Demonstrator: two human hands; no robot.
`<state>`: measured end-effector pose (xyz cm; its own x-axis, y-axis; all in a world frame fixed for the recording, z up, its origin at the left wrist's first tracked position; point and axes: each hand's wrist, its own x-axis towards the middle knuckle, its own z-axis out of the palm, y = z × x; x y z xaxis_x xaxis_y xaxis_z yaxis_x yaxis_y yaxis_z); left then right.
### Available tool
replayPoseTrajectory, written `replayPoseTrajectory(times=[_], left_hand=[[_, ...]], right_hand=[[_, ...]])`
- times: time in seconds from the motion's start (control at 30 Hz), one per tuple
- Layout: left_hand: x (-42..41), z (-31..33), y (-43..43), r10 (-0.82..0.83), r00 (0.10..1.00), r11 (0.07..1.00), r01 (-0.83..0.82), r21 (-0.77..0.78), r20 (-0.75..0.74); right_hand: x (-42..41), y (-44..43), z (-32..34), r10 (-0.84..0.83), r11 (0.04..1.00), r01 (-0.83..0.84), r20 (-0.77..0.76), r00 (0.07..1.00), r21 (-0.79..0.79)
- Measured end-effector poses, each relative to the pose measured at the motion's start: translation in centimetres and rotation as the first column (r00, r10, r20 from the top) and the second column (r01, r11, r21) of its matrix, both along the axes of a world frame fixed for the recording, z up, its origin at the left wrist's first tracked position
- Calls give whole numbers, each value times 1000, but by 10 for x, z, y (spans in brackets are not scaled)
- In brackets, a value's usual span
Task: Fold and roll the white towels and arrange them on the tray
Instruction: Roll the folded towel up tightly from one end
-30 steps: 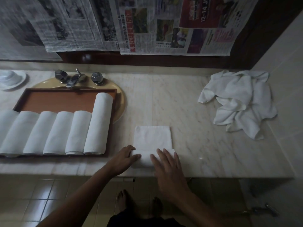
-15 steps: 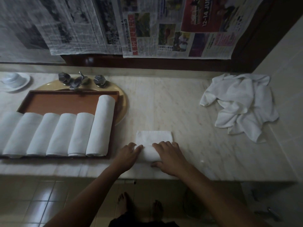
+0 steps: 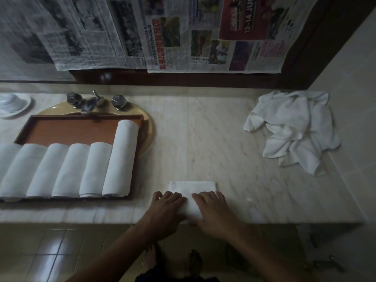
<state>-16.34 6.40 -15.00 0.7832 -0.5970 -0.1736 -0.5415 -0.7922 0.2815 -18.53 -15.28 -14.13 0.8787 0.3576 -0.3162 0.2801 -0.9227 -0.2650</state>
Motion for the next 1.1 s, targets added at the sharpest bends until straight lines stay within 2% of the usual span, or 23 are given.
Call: replayPoseTrajectory(times=[0.07, 0.1, 0.23, 0.33, 0.4, 0.47, 0.6, 0.63, 0.7, 0.73, 0.8, 0.87, 0.97, 1.03, 1.1], left_hand=[[13, 10, -3, 7, 997, 999, -3, 47, -74], [19, 12, -5, 17, 993, 997, -8, 78, -117], [42, 16, -11, 123, 937, 989, -87, 121, -327], [47, 14, -12, 225, 850, 961, -273, -34, -476], [41, 11, -10, 347, 814, 880, -454, -139, -466], [30, 9, -9, 460, 781, 784, -581, -218, -422], [10, 3, -5, 610, 623, 573, -774, -272, -489], [7, 1, -5, 621, 601, 553, -791, -261, -503], [0, 2, -7, 583, 529, 491, -834, -251, -616], [-3, 2, -8, 531, 463, 422, -871, -252, -710], [-5, 6, -15, 343, 291, 206, -951, -230, -893], [-5, 6, -19, 181, 189, 43, -982, -184, -965], [-8, 15, -18, 103, 205, -57, -976, -212, -973], [-8, 20, -13, 78, 246, -112, -961, -254, -966], [-7, 30, -2, 89, 321, -114, -937, -330, -943]], right_hand=[[-16, 6, -6, -4, 1000, 5, 211, 977, -1], [-22, 10, -9, -20, 1000, 18, 268, 963, 9], [-25, 20, -20, -53, 998, 62, 272, 961, -25], [-10, 18, -27, -46, 992, 74, 258, 965, -101], [7, 17, -19, -32, 989, 64, 231, 972, -132], [27, 18, -7, -18, 983, 44, 142, 990, -180], [60, 14, 4, 11, 966, -8, 7, 1000, -258], [66, 13, 5, 15, 964, -19, -16, 1000, -264], [76, 12, 6, 33, 961, -47, -53, 998, -272], [80, 12, 7, 40, 962, -57, -67, 997, -268], [84, 10, 8, 44, 968, -63, -85, 995, -242], [79, 10, 11, 30, 980, -52, -114, 993, -194], [58, 20, 20, 16, 993, -28, -106, 994, -111], [45, 27, 28, 49, 995, -49, 1, 999, -83], [41, 34, 36, 71, 997, -66, 106, 992, -46]])
